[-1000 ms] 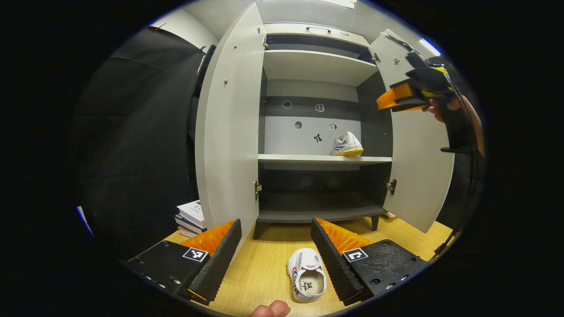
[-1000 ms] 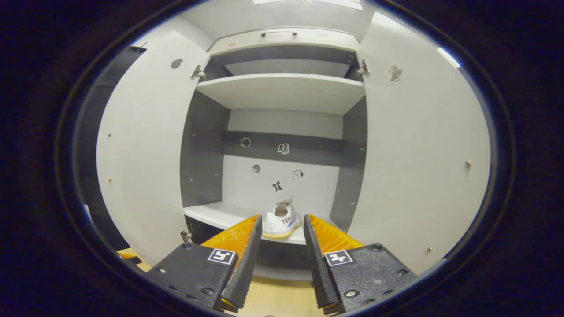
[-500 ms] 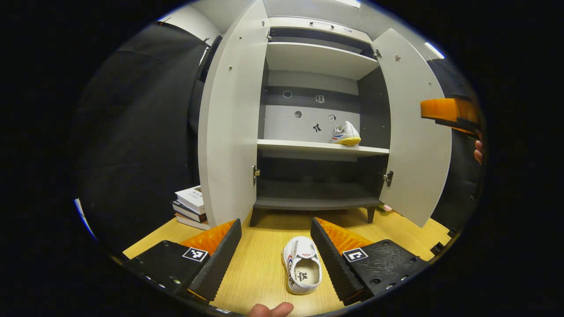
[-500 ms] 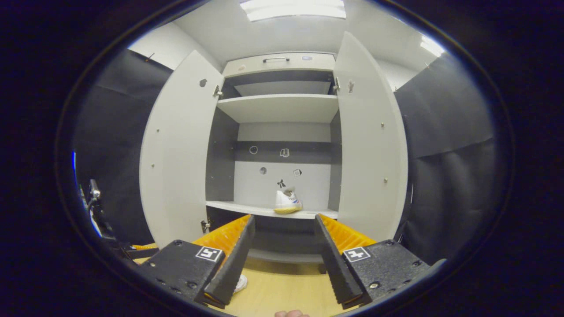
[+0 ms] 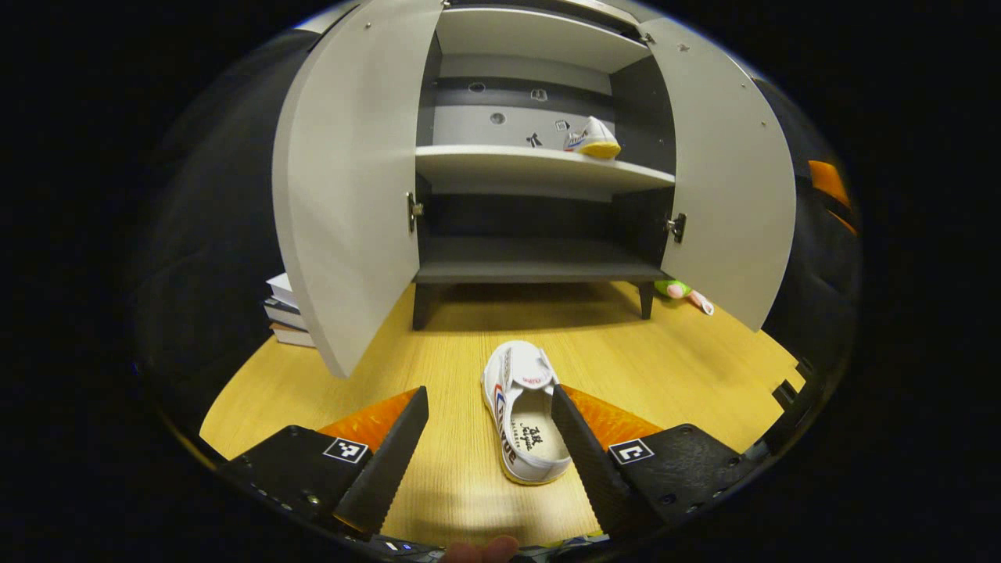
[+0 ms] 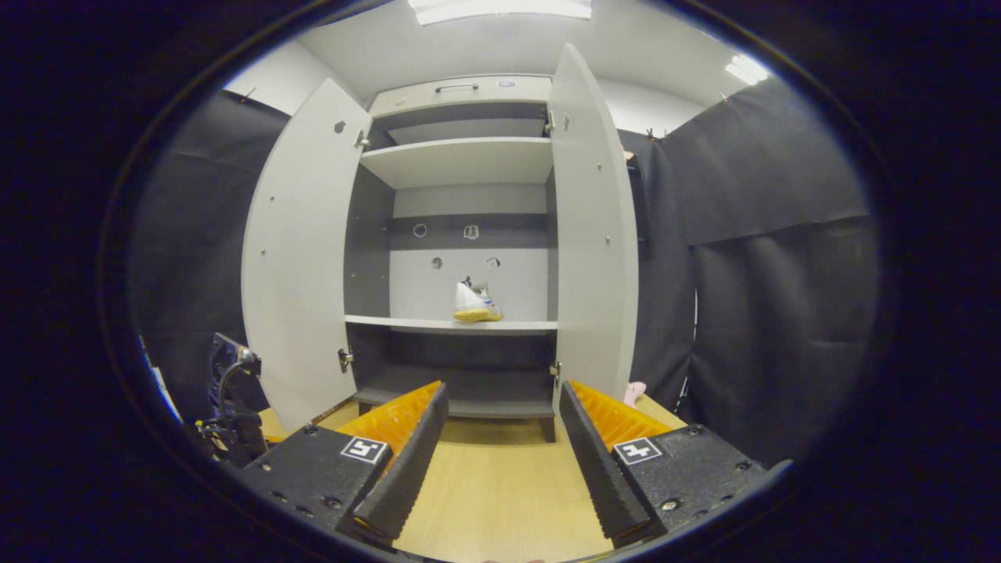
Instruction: Grab one shoe with the right hand and put it into the shoe cabinet, grab the other shoe with the left hand and put it into the shoe cabinet; then close the right door with the right hand and the left door with the left hand.
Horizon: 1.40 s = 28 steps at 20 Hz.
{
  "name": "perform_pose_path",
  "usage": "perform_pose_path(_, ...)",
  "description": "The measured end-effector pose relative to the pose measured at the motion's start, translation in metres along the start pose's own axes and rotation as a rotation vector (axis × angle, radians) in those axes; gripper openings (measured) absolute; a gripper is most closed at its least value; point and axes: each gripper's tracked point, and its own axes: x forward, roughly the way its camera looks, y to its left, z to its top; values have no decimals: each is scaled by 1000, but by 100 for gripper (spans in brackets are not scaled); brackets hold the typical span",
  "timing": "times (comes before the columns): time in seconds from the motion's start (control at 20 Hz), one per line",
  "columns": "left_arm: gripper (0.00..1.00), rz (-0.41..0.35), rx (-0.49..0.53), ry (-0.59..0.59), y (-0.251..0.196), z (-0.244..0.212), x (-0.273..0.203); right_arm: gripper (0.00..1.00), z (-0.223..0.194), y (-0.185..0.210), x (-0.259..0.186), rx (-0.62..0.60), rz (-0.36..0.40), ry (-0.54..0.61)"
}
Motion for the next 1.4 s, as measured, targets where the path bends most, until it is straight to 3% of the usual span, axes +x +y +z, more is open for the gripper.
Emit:
perform_pose_path(0.15, 96, 15, -33, 70, 5, -22, 19, 90, -5, -15, -4, 8, -23, 10)
perform_pose_path(0.45, 96, 25, 18, 170, 8, -52, 61, 90, -20, -33, 0, 19, -51, 50)
perform_pose_path(0.9, 96, -49, 26, 156, -5, -48, 108, 90, -40, -52, 14, 26, -92, 111)
perform_pose_path(1.05, 94, -78, 11, 143, -10, -44, 124, 91, -43, -51, 22, 22, -93, 127)
perform_pose_path(1.15, 85, -96, -11, 147, -11, -44, 132, 91, -45, -50, 27, 16, -94, 134)
perform_pose_path(1.25, 85, -122, -33, 145, -14, -43, 136, 91, -47, -48, 33, 12, -91, 140)
perform_pose_path(1.4, 74, -84, -12, 117, -10, -38, 137, 91, -48, -41, 40, 13, -75, 146)
